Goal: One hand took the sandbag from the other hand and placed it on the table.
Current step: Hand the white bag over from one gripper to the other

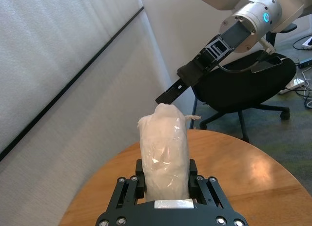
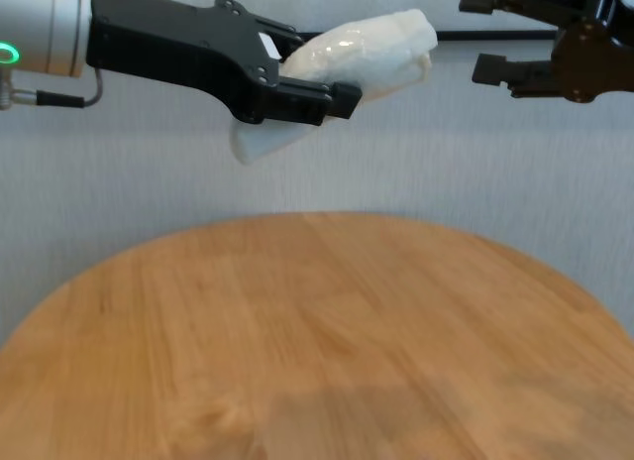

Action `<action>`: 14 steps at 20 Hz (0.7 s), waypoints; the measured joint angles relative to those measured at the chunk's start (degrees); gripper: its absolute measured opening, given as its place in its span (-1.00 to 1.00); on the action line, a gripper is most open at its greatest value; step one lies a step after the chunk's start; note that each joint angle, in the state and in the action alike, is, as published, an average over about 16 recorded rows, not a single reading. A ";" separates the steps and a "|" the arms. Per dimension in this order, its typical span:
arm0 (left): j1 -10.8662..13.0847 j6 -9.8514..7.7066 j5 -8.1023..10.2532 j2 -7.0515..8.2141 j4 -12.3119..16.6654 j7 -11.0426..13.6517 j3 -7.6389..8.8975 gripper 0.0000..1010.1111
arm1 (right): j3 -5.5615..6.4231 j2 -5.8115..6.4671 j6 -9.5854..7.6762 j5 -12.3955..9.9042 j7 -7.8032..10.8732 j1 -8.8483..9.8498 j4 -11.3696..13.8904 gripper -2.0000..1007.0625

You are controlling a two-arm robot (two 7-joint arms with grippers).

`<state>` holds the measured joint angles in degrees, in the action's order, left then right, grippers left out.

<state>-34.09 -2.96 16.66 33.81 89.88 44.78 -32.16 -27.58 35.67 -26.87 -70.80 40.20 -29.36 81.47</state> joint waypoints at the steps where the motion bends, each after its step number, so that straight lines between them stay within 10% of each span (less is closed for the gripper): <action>1: 0.00 0.00 0.00 0.00 0.00 0.00 0.00 0.02 | -0.09 0.13 0.05 -0.13 0.06 0.07 0.21 0.99; 14: 0.00 0.00 0.00 0.00 0.00 0.00 0.00 0.02 | -1.82 1.37 1.17 -1.05 0.35 0.79 2.51 0.99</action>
<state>-34.09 -2.96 16.66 33.81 89.88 44.78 -32.16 -29.40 37.04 -25.70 -71.85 40.55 -28.57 83.97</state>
